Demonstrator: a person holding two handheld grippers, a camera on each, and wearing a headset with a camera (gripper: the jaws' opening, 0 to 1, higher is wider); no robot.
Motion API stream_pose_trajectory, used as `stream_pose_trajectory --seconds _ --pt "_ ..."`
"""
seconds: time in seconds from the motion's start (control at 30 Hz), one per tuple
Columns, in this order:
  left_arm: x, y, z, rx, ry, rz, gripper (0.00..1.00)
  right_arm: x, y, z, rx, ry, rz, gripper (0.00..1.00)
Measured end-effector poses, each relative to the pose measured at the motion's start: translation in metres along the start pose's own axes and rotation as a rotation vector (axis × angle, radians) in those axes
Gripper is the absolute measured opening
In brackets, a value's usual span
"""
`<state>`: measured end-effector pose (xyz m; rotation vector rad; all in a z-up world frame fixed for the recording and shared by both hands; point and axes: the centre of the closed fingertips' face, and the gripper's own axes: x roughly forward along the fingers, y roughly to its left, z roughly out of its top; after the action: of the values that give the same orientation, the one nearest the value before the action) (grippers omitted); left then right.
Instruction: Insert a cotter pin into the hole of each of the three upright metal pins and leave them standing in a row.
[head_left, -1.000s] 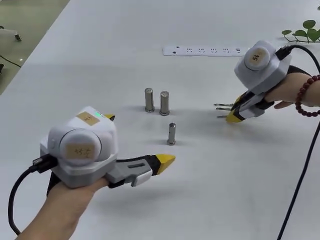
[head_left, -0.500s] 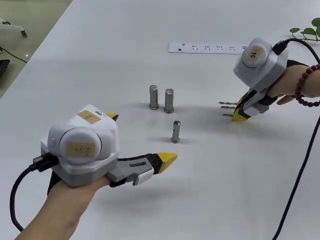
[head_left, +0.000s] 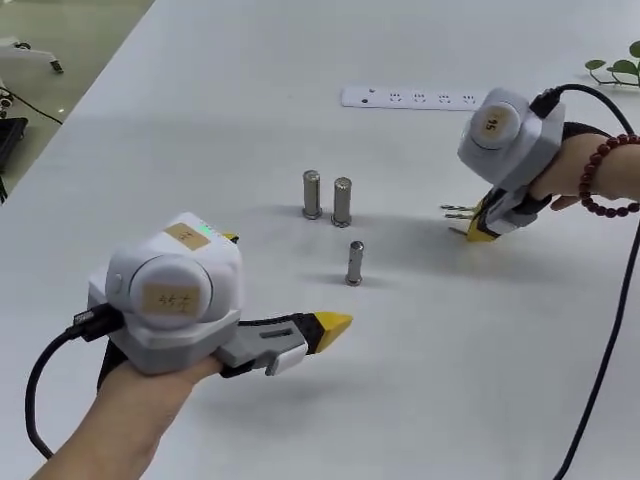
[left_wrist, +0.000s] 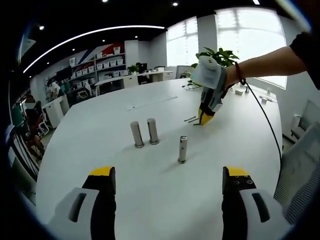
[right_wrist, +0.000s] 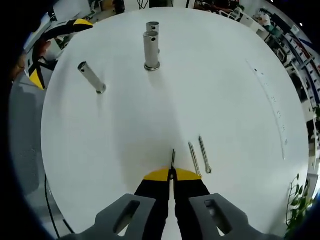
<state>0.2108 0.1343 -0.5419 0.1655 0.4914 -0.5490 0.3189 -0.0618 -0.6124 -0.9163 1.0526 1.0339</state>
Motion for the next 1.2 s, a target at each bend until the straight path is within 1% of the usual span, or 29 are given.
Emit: stream_pose_trajectory --seconds 0.13,0.23,0.27,0.3,0.43,0.57,0.6,0.7,0.77,0.83,0.87,0.9,0.93,0.97,1.0,1.07,1.13,1.2 --pt "-0.001 0.0 0.0 -0.004 0.002 0.001 0.86 0.0 -0.001 0.001 -0.005 -0.015 -0.002 0.0" --pt "-0.002 0.0 0.0 -0.005 0.002 0.002 0.86 -0.001 -0.001 0.001 0.021 -0.033 0.002 0.0" --pt "-0.002 0.0 0.0 -0.006 0.002 0.002 0.86 0.0 -0.006 -0.002 0.036 -0.044 0.007 0.0" --pt "-0.002 0.0 0.0 -0.006 0.002 0.002 0.86 0.001 -0.007 -0.002 0.055 -0.051 0.012 0.0" --pt "-0.005 -0.001 0.001 0.001 0.008 0.004 0.86 -0.001 -0.006 -0.003 0.071 -0.072 0.011 0.0" --pt "-0.005 -0.001 0.0 0.003 0.01 0.004 0.85 -0.003 -0.008 -0.004 0.037 -0.078 -0.006 0.0" --pt "-0.006 -0.001 0.0 0.004 0.01 0.004 0.84 -0.004 -0.009 -0.003 0.028 -0.089 -0.011 0.0" --pt "-0.006 -0.001 0.001 0.0 0.011 0.0 0.82 -0.01 -0.005 0.001 0.015 -0.115 -0.022 0.0" --pt "-0.005 -0.002 0.002 0.004 0.005 -0.006 0.81 -0.008 -0.004 0.0 -0.002 -0.125 -0.03 0.0" --pt "-0.005 -0.005 0.004 0.021 0.001 -0.019 0.8 -0.015 0.002 0.005 -0.023 -0.146 -0.044 0.0" --pt "-0.005 -0.005 0.004 0.021 0.001 -0.022 0.79 -0.012 -0.004 0.007 -0.026 -0.155 -0.044 0.0" --pt "-0.004 -0.007 0.005 0.019 0.002 -0.028 0.77 -0.013 -0.002 0.009 -0.031 -0.164 -0.045 0.0" --pt "-0.003 -0.008 0.005 0.017 0.002 -0.033 0.75 -0.018 0.0 0.014 -0.045 -0.186 -0.052 0.0" --pt "-0.003 -0.009 0.006 0.017 0.002 -0.038 0.75 -0.02 0.002 0.015 -0.05 -0.193 -0.053 0.0" --pt "-0.003 -0.011 0.007 0.017 -0.001 -0.045 0.74 -0.025 0.011 0.018 -0.063 -0.209 -0.056 0.0" --pt "-0.002 -0.013 0.009 0.016 -0.004 -0.053 0.72 -0.024 0.013 0.022 -0.087 -0.226 -0.062 0.0" --pt "-0.001 -0.015 0.01 0.01 -0.004 -0.061 0.7 -0.03 0.025 0.027 -0.115 -0.25 -0.065 0.0" --pt "-0.001 -0.018 0.012 0.002 -0.004 -0.073 0.66 -0.036 0.036 0.032 -0.138 -0.274 -0.063 0.0"
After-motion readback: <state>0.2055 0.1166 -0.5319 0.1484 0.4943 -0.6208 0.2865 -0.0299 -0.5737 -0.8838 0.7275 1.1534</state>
